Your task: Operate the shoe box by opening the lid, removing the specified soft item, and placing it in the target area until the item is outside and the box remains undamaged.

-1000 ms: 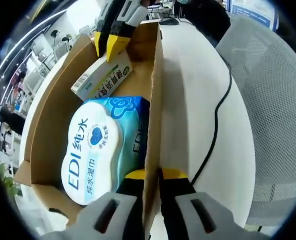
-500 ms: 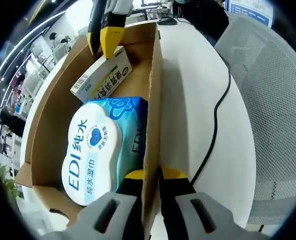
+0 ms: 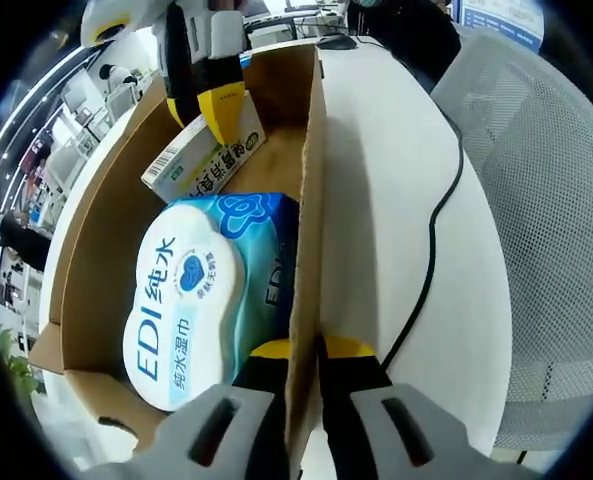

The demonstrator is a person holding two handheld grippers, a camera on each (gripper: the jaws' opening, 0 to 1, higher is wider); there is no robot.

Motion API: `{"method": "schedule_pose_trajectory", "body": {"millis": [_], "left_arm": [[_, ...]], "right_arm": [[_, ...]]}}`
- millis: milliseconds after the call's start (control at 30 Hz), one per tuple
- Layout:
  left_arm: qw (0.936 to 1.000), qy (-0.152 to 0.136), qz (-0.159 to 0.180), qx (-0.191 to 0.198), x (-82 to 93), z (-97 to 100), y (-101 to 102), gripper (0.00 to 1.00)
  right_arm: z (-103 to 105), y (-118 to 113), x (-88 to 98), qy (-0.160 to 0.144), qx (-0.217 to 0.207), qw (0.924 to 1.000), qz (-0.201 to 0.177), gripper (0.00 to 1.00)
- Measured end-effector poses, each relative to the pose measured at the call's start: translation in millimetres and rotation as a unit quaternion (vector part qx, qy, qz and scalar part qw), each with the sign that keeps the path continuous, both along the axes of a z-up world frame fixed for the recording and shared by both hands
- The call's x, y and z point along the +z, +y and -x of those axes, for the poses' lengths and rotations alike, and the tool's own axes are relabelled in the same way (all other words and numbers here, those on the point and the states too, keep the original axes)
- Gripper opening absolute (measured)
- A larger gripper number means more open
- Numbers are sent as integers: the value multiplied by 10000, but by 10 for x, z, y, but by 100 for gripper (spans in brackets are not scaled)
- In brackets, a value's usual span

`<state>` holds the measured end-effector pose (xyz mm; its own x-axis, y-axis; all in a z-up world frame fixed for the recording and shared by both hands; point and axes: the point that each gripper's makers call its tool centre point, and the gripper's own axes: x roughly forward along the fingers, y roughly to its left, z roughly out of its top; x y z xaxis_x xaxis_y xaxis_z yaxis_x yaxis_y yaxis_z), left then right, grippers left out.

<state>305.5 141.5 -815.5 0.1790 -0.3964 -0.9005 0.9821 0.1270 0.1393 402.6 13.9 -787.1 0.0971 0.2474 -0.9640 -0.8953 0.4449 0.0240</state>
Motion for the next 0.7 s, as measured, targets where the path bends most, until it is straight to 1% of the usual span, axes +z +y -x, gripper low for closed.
{"method": "schedule_pose_trajectory", "body": {"millis": [67,133,200,333,367,467,567,600,633,667,700], "left_arm": [[10000,-2,2,-1,-2,3,-2,4],[10000,3,2,7,-3,5,-4,4],[10000,-7,3,-1,-2,9,-4,4],[10000,4,-5,9,1,9,-3,4],[10000,8,-6,14,2,10,-4,4],[10000,4,-4,8,1,8,-5,4],[10000,5,-4,4,4,12,-5,4],[10000,8,-3,7,2,10,-3,4],[10000,9,-3,12,1,10,-3,4],[10000,7,-2,10,0,10,-2,4],[10000,7,-2,15,0,10,-1,4]], "right_arm": [[-2,-6,-59,-45,96,9999,100,32],[10,-12,-106,-3,94,9997,217,31],[13,19,-118,-49,136,9997,218,31],[8,7,-188,17,116,9994,315,31],[10,-5,-189,39,116,9993,363,30],[15,7,-176,48,85,9994,329,29],[17,-12,-192,52,80,9992,378,28],[15,-18,-196,46,81,9992,400,26],[-1,-24,-196,-4,68,9990,433,21],[2,-41,-197,8,75,9988,476,20],[4,-46,-201,16,-38,9989,466,19]]}}
